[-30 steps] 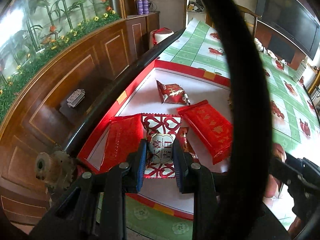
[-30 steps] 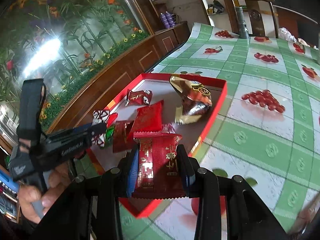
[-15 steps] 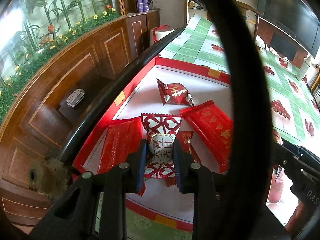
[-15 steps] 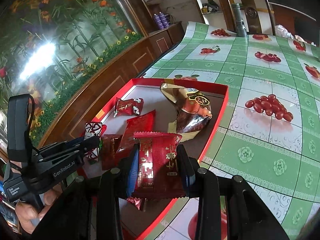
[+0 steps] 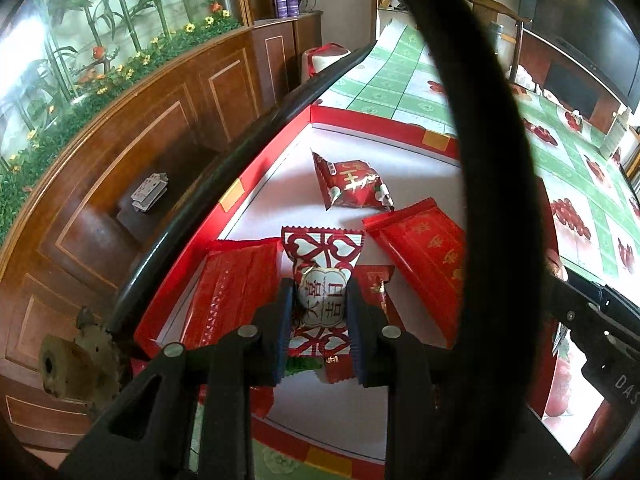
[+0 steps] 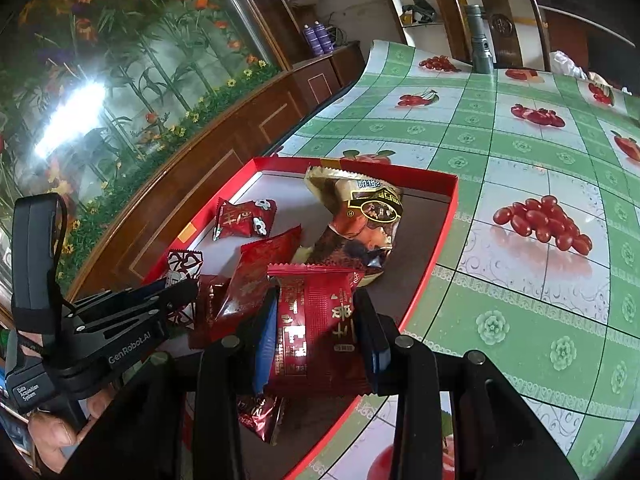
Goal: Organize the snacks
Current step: 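Lower both packets into the box and open both tools, then move both tools back to the white and black packets on the table, then grasp the black packet with the left tool while the right tool grasps the white packet, then carry the black and white packets over the red-rimmed box with both tools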
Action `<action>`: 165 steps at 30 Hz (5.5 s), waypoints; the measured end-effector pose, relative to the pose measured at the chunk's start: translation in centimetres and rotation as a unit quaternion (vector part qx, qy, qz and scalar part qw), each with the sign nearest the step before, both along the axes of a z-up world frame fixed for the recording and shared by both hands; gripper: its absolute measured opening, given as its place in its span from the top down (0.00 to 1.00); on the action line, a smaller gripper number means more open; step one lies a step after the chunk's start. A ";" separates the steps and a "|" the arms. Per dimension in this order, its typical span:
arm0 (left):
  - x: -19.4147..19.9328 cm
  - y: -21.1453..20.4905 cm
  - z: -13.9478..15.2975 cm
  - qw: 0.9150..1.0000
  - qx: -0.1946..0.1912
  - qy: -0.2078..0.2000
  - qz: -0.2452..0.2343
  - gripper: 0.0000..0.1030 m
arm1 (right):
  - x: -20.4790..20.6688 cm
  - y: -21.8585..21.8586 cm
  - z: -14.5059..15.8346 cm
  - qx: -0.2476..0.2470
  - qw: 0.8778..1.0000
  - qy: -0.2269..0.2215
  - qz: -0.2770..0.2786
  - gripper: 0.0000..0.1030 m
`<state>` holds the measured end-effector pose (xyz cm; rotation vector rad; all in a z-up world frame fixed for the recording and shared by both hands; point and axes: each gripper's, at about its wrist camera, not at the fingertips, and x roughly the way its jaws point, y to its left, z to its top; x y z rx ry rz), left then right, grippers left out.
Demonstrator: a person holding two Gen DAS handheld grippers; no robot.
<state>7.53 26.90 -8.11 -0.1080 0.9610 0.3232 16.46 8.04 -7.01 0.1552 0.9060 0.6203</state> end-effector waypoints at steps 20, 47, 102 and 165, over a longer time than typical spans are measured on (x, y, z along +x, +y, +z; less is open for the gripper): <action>-0.8 -0.7 0.4 1.000 0.008 0.011 0.008 0.21 | -3.0 -2.5 2.3 0.007 1.000 -0.027 -0.010 0.59; -3.7 -8.9 4.8 0.997 0.030 -0.038 -0.052 0.16 | -11.9 -20.7 2.1 -0.001 0.982 -0.038 -0.184 0.45; -5.6 -34.6 -1.9 0.906 0.028 0.069 -0.417 0.15 | -17.2 -31.4 -0.1 0.032 0.958 -0.009 -0.286 0.44; -2.9 -23.2 0.5 0.963 -0.034 0.030 -0.265 0.76 | -11.3 -25.5 1.6 0.011 0.978 -0.034 -0.206 0.57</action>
